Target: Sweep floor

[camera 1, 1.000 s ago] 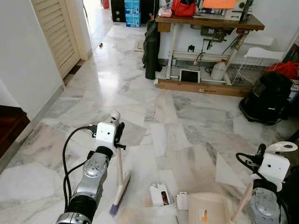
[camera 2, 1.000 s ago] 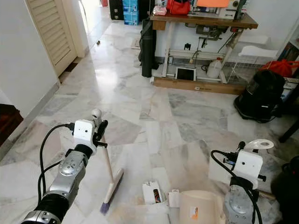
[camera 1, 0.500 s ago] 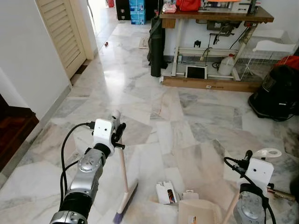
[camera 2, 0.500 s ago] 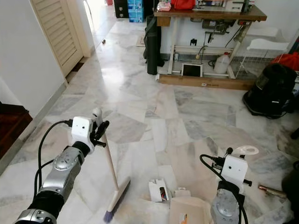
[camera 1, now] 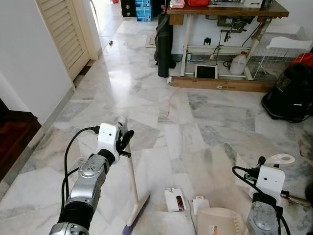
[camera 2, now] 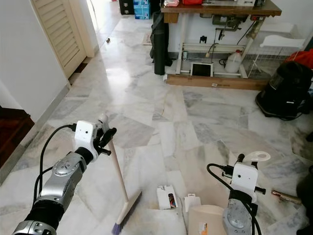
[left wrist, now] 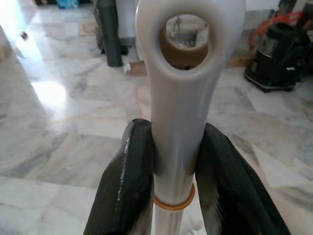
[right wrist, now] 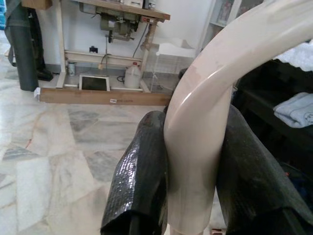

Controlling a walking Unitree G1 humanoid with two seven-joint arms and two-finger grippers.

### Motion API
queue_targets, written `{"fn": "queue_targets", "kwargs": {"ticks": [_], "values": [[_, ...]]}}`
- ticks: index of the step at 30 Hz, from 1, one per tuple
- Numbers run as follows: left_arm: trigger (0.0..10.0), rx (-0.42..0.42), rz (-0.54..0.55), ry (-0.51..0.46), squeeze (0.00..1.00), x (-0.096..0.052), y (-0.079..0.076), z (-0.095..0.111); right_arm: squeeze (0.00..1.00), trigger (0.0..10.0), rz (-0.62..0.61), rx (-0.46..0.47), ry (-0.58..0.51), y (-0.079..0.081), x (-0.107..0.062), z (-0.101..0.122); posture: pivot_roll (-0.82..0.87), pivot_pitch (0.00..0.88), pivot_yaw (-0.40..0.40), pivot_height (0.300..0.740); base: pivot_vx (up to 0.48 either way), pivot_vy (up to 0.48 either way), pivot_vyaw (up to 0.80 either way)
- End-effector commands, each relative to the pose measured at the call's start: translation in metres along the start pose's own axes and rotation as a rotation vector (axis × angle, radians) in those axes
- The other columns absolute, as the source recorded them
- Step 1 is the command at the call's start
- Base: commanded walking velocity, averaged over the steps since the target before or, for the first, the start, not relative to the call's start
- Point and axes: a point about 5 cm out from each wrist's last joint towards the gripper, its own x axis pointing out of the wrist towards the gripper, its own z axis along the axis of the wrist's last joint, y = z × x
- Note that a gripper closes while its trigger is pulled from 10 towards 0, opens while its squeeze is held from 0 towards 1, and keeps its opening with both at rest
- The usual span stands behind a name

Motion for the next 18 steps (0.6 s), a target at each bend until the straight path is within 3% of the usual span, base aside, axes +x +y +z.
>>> {"fn": "queue_targets", "kwargs": {"ticks": [1,4,18], "values": [[10.0,-0.004,-0.022,-0.021,0.0,0.0,0.0,0.008,0.0,10.0,-0.006,-0.002,-0.013,-0.001,0.001,0.001,0.18,0.097,0.034,0.74,0.0,0.0,0.0],[10.0,-0.007,-0.068,0.014,0.0,-0.002,-0.004,0.003,0.0,10.0,0.009,0.001,-0.001,0.006,-0.002,-0.001,0.19,0.098,0.035,0.74,0.0,0.0,0.0],[10.0,-0.054,-0.086,0.032,0.0,0.0,-0.005,0.004,0.0,10.0,0.021,0.021,0.039,0.018,-0.009,-0.008,0.19,0.073,0.043,0.74,0.0,0.0,0.0]]}}
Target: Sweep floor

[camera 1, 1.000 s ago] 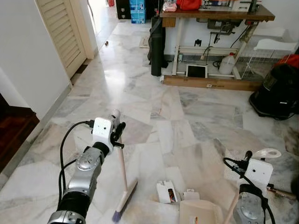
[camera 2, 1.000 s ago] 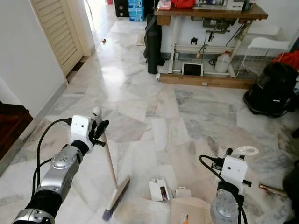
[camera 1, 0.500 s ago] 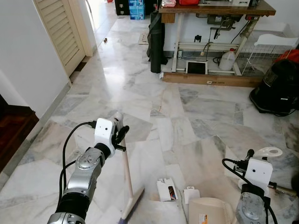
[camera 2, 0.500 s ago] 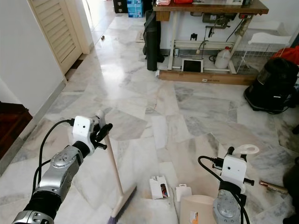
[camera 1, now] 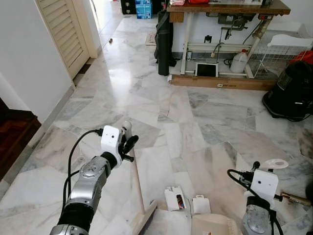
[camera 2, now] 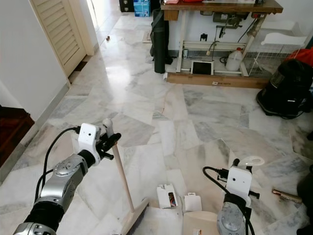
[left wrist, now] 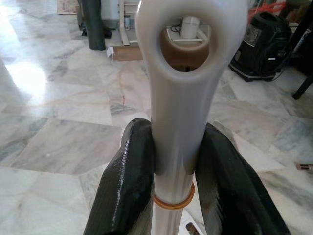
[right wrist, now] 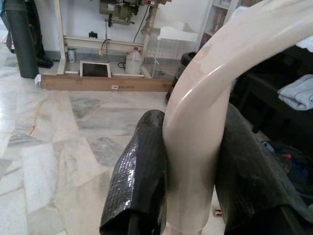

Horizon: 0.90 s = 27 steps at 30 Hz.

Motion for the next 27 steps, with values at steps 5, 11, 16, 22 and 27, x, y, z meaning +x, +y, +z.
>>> {"fn": "queue_targets", "kwargs": {"ticks": [5,11,16,22,27], "values": [[10.0,0.001,-0.031,-0.012,0.0,0.0,-0.001,0.005,0.0,10.0,0.012,0.032,-0.015,0.009,0.002,0.005,0.19,0.067,0.043,0.74,0.0,0.0,0.0],[10.0,-0.006,-0.027,-0.041,0.0,0.003,-0.001,0.012,0.0,10.0,0.011,0.036,-0.024,0.01,0.005,0.007,0.19,0.075,0.042,0.74,0.0,0.0,0.0],[10.0,-0.008,-0.04,-0.06,0.0,0.006,-0.002,0.016,0.0,10.0,0.017,0.041,-0.022,0.012,0.006,0.008,0.19,0.075,0.037,0.74,0.0,0.0,0.0],[10.0,-0.016,-0.053,-0.072,0.0,0.006,-0.003,0.02,0.0,10.0,0.032,0.051,-0.035,0.016,0.008,0.011,0.2,0.077,0.032,0.74,0.0,0.0,0.0],[10.0,-0.06,-0.081,-0.079,0.0,0.007,-0.005,0.024,0.0,10.0,0.034,0.05,-0.035,0.016,0.01,0.012,0.2,0.078,0.03,0.74,0.0,0.0,0.0]]}}
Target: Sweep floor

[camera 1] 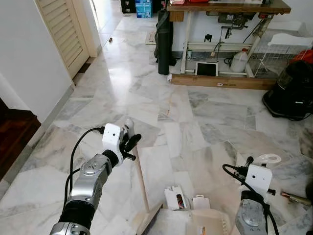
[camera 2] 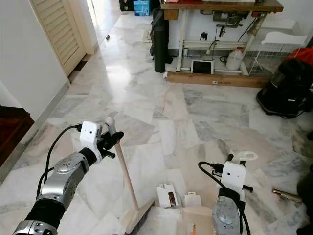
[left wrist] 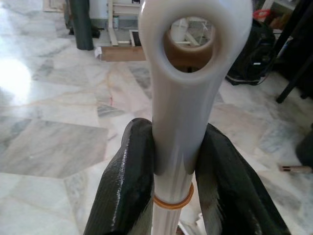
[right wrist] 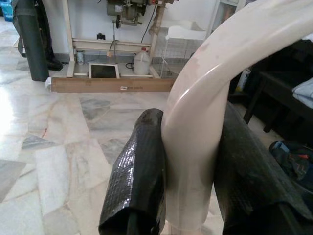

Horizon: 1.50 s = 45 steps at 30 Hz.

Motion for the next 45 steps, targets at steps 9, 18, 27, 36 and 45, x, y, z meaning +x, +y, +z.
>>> {"fn": "queue_targets", "kwargs": {"ticks": [9,18,27,36,45], "values": [[10.0,-0.124,-0.096,-0.06,0.0,0.008,-0.012,0.02,0.0,10.0,0.007,0.021,-0.024,0.004,0.004,0.005,0.2,0.078,0.031,0.74,0.0,0.0,0.0],[10.0,-0.147,-0.116,-0.061,0.0,0.01,-0.018,0.023,0.0,10.0,0.004,0.028,-0.026,0.004,0.004,0.006,0.2,0.085,0.033,0.74,0.0,0.0,0.0],[10.0,-0.223,-0.128,-0.093,0.0,0.017,-0.025,0.029,0.0,10.0,-0.012,0.081,-0.024,0.005,0.008,0.009,0.2,0.074,0.037,0.74,0.0,0.0,0.0],[10.0,-0.315,-0.161,-0.106,0.0,0.019,-0.03,0.032,0.0,10.0,-0.02,0.139,-0.016,0.006,0.011,0.011,0.2,0.072,0.04,0.74,0.0,0.0,0.0],[10.0,-0.215,-0.068,-0.248,0.0,0.018,-0.016,0.068,0.0,10.0,-0.024,0.165,-0.025,0.003,0.015,0.014,0.2,0.063,0.032,0.74,0.0,0.0,0.0]]}}
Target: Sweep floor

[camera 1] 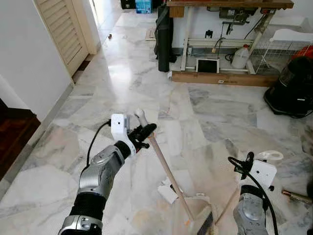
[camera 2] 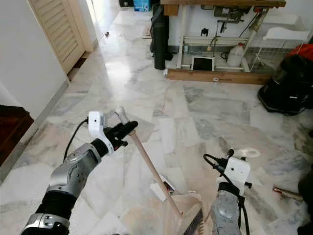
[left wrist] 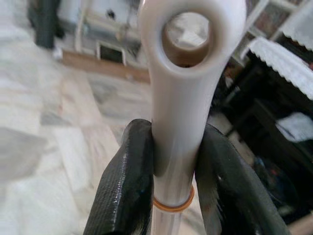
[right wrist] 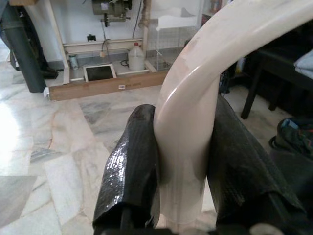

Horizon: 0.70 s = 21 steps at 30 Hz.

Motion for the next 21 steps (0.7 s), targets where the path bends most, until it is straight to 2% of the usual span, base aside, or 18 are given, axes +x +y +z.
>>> {"fn": "queue_targets", "kwargs": {"ticks": [1,4,5,10,16,21], "values": [[10.0,0.068,-0.007,-0.136,0.0,0.003,-0.004,0.035,0.0,10.0,-0.004,0.027,-0.035,0.001,0.005,0.008,0.2,0.061,0.031,0.74,0.0,0.0,0.0],[10.0,0.099,0.006,-0.185,0.0,0.002,-0.003,0.048,0.0,10.0,-0.003,0.026,-0.043,0.0,0.007,0.009,0.21,0.055,0.028,0.74,0.0,0.0,0.0],[10.0,0.108,0.014,-0.228,0.0,0.002,-0.003,0.058,0.0,10.0,-0.007,0.029,-0.051,-0.002,0.008,0.011,0.2,0.052,0.026,0.74,0.0,0.0,0.0],[10.0,0.153,0.029,-0.303,0.0,0.002,-0.005,0.071,0.0,10.0,-0.021,0.045,-0.08,-0.009,0.01,0.016,0.2,0.036,0.023,0.74,0.0,0.0,0.0],[10.0,0.217,0.082,-0.301,0.0,0.0,0.003,0.068,0.0,10.0,-0.056,0.085,-0.12,-0.019,0.012,0.025,0.19,0.019,0.016,0.74,0.0,0.0,0.0],[10.0,0.254,0.123,-0.259,0.0,-0.002,0.009,0.051,0.0,10.0,-0.058,0.151,-0.159,-0.02,0.018,0.037,0.17,0.006,0.01,0.74,0.0,0.0,0.0]]}}
